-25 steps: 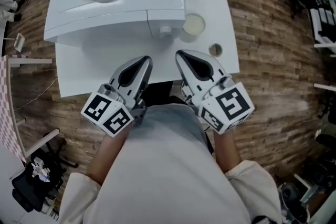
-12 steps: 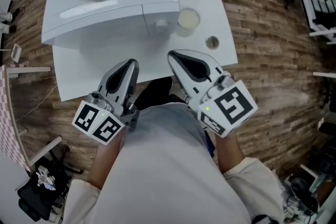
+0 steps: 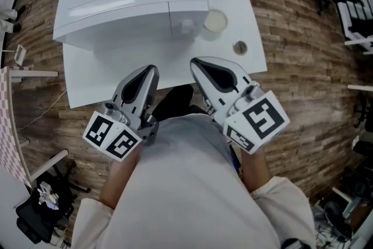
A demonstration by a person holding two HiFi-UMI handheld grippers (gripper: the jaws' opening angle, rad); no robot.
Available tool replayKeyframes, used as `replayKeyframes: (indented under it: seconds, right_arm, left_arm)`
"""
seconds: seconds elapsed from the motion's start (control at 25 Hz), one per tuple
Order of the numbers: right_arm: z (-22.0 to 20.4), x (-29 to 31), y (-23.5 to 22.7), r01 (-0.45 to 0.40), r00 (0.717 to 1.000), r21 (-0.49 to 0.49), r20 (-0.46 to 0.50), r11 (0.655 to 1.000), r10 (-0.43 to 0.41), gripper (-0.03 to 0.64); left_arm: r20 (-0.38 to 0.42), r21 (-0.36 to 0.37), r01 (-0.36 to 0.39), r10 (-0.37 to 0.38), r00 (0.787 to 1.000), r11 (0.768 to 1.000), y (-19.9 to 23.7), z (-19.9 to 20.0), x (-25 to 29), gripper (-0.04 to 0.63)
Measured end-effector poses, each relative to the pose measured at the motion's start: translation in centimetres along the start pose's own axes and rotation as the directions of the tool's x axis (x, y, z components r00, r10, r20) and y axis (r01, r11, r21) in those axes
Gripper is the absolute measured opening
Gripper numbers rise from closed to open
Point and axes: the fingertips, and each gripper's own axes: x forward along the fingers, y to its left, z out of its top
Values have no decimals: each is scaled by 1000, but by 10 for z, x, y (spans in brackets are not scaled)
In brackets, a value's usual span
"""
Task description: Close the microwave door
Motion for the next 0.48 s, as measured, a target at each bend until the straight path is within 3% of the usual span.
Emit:
replayKeyframes:
  seconds: [0.48]
  right_arm:
    - [-6, 2, 8, -19, 1000, 16, -10, 1000, 19, 23]
  left_arm:
    - [1, 5, 1, -1, 1000, 1000, -3, -5, -8, 18]
